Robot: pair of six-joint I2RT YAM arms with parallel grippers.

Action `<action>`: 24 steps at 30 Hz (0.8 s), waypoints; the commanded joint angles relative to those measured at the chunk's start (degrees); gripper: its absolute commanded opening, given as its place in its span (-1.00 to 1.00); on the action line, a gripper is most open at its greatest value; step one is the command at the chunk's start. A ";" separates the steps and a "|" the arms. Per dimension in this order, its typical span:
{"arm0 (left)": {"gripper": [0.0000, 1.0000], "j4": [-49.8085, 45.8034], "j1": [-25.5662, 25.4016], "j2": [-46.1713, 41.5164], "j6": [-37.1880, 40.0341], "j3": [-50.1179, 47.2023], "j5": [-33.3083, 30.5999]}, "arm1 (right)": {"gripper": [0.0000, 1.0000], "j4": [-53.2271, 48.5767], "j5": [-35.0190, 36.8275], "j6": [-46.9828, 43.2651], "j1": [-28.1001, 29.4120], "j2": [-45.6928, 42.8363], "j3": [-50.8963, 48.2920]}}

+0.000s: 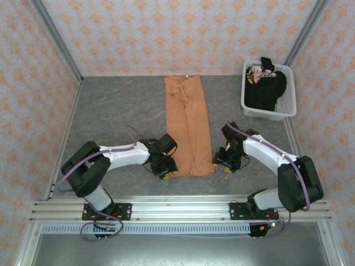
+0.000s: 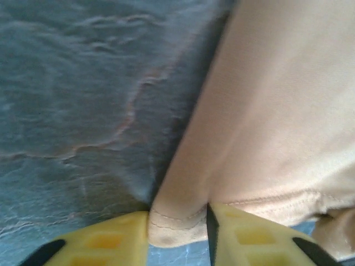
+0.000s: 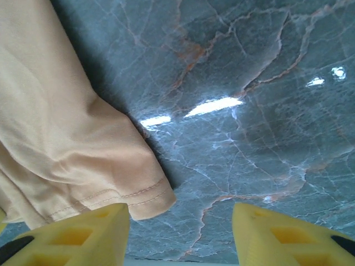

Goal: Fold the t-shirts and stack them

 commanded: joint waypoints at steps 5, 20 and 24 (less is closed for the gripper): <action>-0.91 -2.14 -0.18 1.50 2.02 2.19 -4.64 | 0.02 3.69 0.87 2.37 5.03 3.59 -0.18; -1.00 -3.78 -0.09 1.57 4.32 1.08 -3.53 | -0.35 9.05 0.29 8.50 9.98 10.02 1.44; -1.00 -4.39 -0.09 1.16 5.30 0.50 -3.31 | -0.64 11.19 0.01 11.23 10.36 10.82 0.83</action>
